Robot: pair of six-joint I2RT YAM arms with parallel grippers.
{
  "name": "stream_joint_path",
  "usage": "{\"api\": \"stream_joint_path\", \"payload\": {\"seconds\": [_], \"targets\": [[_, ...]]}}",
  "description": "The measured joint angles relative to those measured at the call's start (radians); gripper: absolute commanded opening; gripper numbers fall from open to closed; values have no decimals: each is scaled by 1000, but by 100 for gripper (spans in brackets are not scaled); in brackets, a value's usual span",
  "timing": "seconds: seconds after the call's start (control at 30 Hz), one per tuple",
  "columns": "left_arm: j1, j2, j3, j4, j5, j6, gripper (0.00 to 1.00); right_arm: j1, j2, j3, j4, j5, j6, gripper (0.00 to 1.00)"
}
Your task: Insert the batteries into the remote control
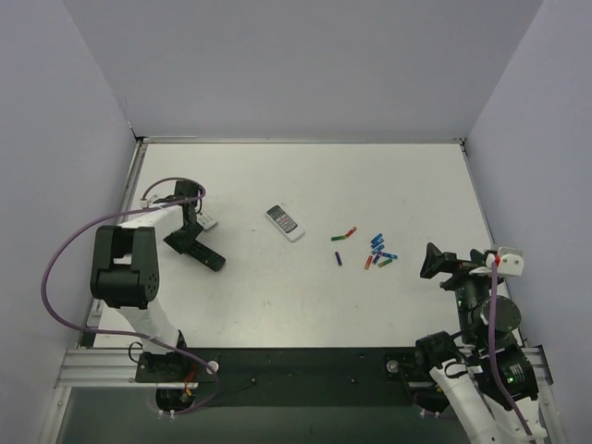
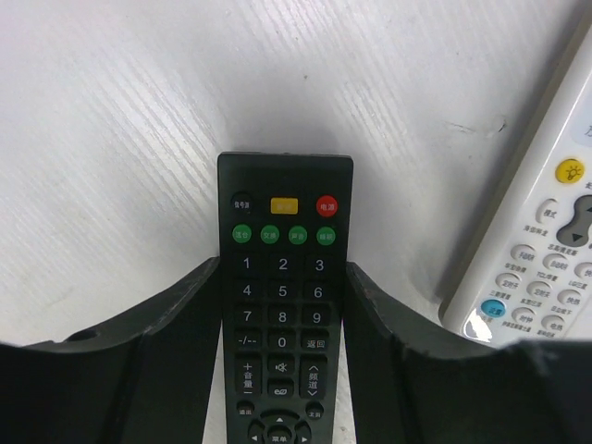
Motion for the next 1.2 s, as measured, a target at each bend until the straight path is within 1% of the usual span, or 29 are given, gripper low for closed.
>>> {"api": "stream_joint_path", "payload": {"seconds": [0.13,0.17,0.2,0.23,0.27,0.3,0.37,0.5,0.53,0.57,0.73,0.87,1.03,1.1,1.2], "targets": [[2,-28,-29,23,14,-2,41,0,93,76,-32,-53,15,100],[3,-40,-42,29,25,-2,41,0,122,99,-38,-72,26,100],[3,-53,-55,32,37,-1,35,1,153,122,-48,-92,39,100],[4,-67,-68,35,51,0,31,1,189,148,-56,-119,52,100],[4,-87,-87,42,73,1,31,1,226,171,-58,-151,72,100],[4,-110,-109,47,97,3,29,1,257,187,-60,-182,86,100],[2,-163,-158,56,151,11,26,1,344,222,-57,-278,126,100],[-5,-276,-215,83,246,49,15,7,497,239,-41,-463,189,100],[-10,-315,-225,108,278,60,11,8,548,244,-37,-518,210,100],[-14,-343,-232,131,302,69,9,12,598,247,-30,-558,227,100],[-51,-515,-296,322,485,104,7,33,836,270,10,-771,332,100],[-102,-586,-336,476,595,89,7,66,913,242,125,-901,441,100],[-209,-658,-365,647,660,25,8,121,977,192,396,-1044,623,100],[-246,-684,-369,721,682,-8,7,142,1011,180,500,-1077,686,100],[-281,-715,-395,877,706,-80,8,176,1065,163,652,-1106,774,100]]}}
